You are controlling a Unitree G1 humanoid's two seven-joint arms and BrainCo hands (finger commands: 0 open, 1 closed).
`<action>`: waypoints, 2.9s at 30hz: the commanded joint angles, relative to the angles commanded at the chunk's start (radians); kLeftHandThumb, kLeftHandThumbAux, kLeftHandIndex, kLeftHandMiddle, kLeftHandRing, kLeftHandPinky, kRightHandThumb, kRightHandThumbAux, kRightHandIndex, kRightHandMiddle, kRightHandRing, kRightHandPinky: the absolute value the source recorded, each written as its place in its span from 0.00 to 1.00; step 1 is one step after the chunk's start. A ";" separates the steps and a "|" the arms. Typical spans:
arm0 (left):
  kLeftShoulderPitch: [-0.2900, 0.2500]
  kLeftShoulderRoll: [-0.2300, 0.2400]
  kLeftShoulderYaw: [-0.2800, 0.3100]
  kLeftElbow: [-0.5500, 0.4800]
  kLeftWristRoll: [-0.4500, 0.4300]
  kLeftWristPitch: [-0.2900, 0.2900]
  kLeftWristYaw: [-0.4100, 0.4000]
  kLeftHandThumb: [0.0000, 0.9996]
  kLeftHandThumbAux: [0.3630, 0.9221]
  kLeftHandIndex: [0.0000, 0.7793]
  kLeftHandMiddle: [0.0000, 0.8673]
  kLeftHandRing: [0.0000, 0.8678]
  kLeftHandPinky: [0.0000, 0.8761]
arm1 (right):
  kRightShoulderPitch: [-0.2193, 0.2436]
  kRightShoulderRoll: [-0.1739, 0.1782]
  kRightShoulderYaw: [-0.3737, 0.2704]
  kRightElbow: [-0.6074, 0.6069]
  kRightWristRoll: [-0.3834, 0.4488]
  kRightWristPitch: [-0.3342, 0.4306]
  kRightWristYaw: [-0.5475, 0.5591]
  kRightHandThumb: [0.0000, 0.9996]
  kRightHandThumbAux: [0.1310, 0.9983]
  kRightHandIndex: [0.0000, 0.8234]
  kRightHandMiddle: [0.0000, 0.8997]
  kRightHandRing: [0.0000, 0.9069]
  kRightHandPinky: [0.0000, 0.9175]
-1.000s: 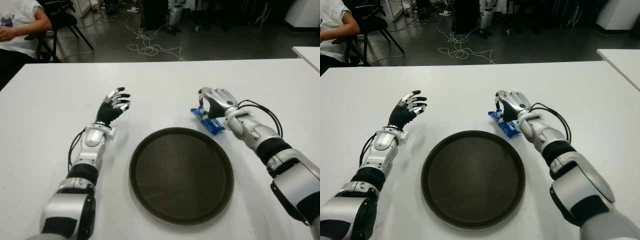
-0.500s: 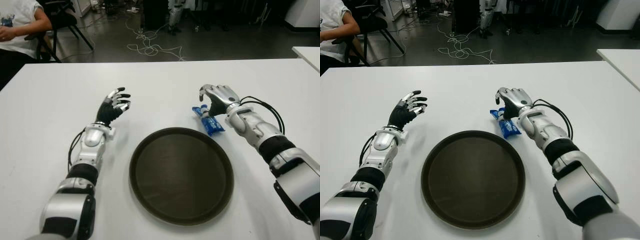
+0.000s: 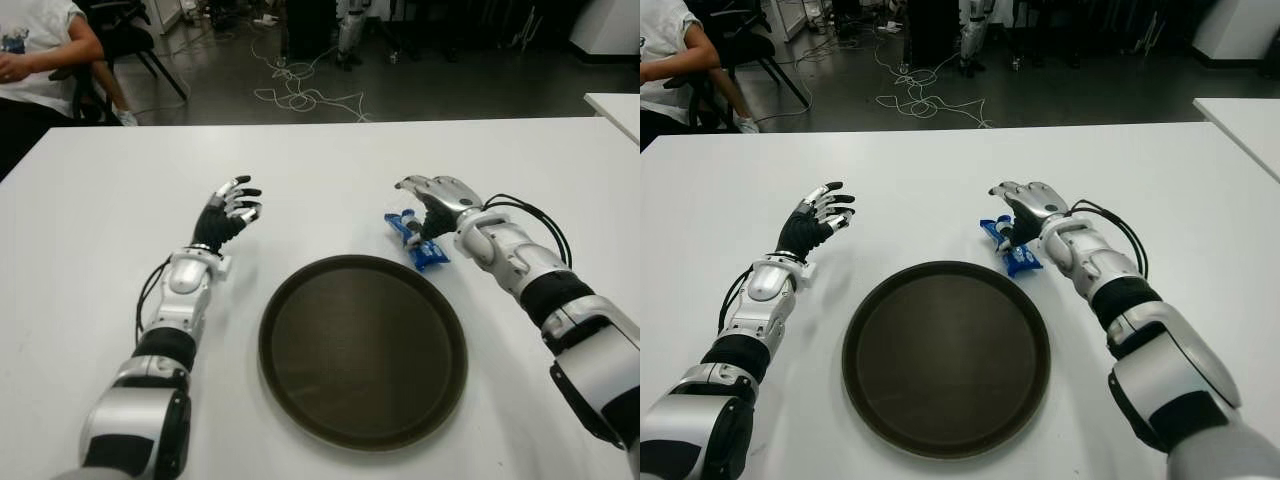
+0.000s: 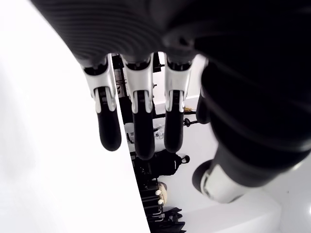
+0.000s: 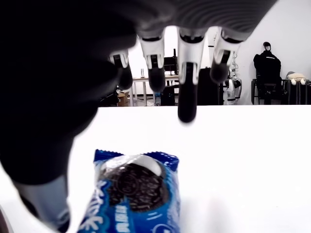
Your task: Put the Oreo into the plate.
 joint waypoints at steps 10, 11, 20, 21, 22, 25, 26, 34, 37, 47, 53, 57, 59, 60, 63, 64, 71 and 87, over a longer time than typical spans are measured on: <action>0.000 -0.001 0.003 0.002 -0.003 -0.010 -0.002 0.37 0.76 0.22 0.32 0.33 0.36 | 0.003 0.007 -0.016 0.006 0.016 0.008 0.000 0.00 0.72 0.00 0.00 0.00 0.00; 0.000 -0.001 0.003 0.002 -0.003 -0.010 -0.003 0.38 0.76 0.22 0.32 0.33 0.36 | 0.003 0.007 -0.017 0.007 0.016 0.008 -0.001 0.00 0.72 0.00 0.00 0.00 0.00; 0.001 -0.003 0.006 -0.003 -0.009 -0.002 -0.010 0.34 0.75 0.21 0.32 0.33 0.35 | 0.008 0.010 -0.025 -0.002 0.018 0.025 -0.010 0.00 0.70 0.00 0.00 0.00 0.00; 0.001 -0.003 0.006 -0.003 -0.008 -0.001 -0.010 0.34 0.75 0.21 0.32 0.33 0.35 | 0.009 0.011 -0.025 -0.005 0.018 0.031 -0.011 0.00 0.70 0.00 0.00 0.00 0.00; 0.001 -0.002 0.005 -0.004 -0.008 -0.001 -0.009 0.35 0.75 0.21 0.32 0.33 0.35 | 0.010 0.011 -0.026 -0.008 0.018 0.035 -0.012 0.00 0.70 0.00 0.00 0.00 0.00; 0.000 -0.001 0.002 -0.004 -0.001 -0.003 -0.003 0.36 0.76 0.22 0.33 0.33 0.35 | 0.013 0.016 -0.029 -0.016 0.018 0.063 -0.010 0.00 0.69 0.00 0.00 0.00 0.00; 0.000 -0.001 0.001 -0.005 0.000 -0.003 -0.002 0.36 0.76 0.22 0.33 0.33 0.35 | 0.014 0.017 -0.030 -0.020 0.018 0.068 -0.009 0.00 0.69 0.00 0.00 0.00 0.00; 0.001 -0.003 0.002 -0.011 -0.001 0.007 0.000 0.37 0.77 0.23 0.32 0.33 0.35 | 0.035 0.074 -0.033 0.000 0.023 0.147 -0.018 0.00 0.71 0.00 0.00 0.00 0.00; 0.000 -0.005 0.004 -0.011 -0.005 0.008 -0.003 0.39 0.78 0.22 0.32 0.33 0.35 | 0.035 0.105 -0.028 0.039 0.023 0.169 -0.017 0.00 0.72 0.00 0.00 0.00 0.00; 0.000 -0.003 0.005 -0.004 -0.005 -0.004 -0.007 0.38 0.76 0.22 0.32 0.33 0.36 | 0.010 0.151 0.001 0.110 0.001 0.222 0.032 0.00 0.75 0.00 0.00 0.00 0.03; 0.000 -0.004 0.008 0.000 -0.008 0.001 -0.006 0.38 0.77 0.22 0.32 0.33 0.35 | -0.009 0.169 0.029 0.165 -0.009 0.272 0.064 0.00 0.74 0.02 0.01 0.05 0.12; 0.002 -0.008 0.013 -0.005 -0.016 0.004 -0.009 0.40 0.78 0.21 0.31 0.32 0.34 | -0.028 0.177 0.040 0.191 -0.006 0.320 0.120 0.00 0.72 0.06 0.05 0.10 0.17; 0.004 -0.010 0.016 -0.009 -0.020 0.003 -0.010 0.41 0.78 0.21 0.31 0.32 0.35 | -0.038 0.181 0.044 0.200 -0.002 0.343 0.150 0.00 0.70 0.08 0.08 0.11 0.16; 0.005 -0.011 0.017 -0.010 -0.022 0.002 -0.011 0.42 0.78 0.21 0.31 0.32 0.35 | -0.043 0.182 0.045 0.204 0.000 0.352 0.163 0.00 0.69 0.08 0.09 0.12 0.16; 0.007 -0.011 0.017 -0.013 -0.025 0.002 -0.013 0.42 0.78 0.21 0.31 0.32 0.35 | -0.047 0.185 0.047 0.206 0.004 0.367 0.178 0.00 0.68 0.09 0.11 0.13 0.16; 0.008 -0.011 0.017 -0.014 -0.025 0.003 -0.013 0.42 0.78 0.21 0.31 0.32 0.35 | -0.047 0.186 0.046 0.207 0.006 0.372 0.178 0.00 0.68 0.10 0.11 0.13 0.16; 0.011 -0.006 0.010 -0.025 -0.019 0.017 -0.013 0.37 0.77 0.20 0.31 0.32 0.33 | -0.053 0.188 0.034 0.214 0.019 0.390 0.171 0.00 0.71 0.12 0.15 0.16 0.16; 0.016 -0.005 0.010 -0.037 -0.018 0.026 -0.012 0.37 0.76 0.21 0.31 0.32 0.34 | -0.061 0.185 0.001 0.229 0.047 0.380 0.177 0.00 0.77 0.12 0.14 0.15 0.16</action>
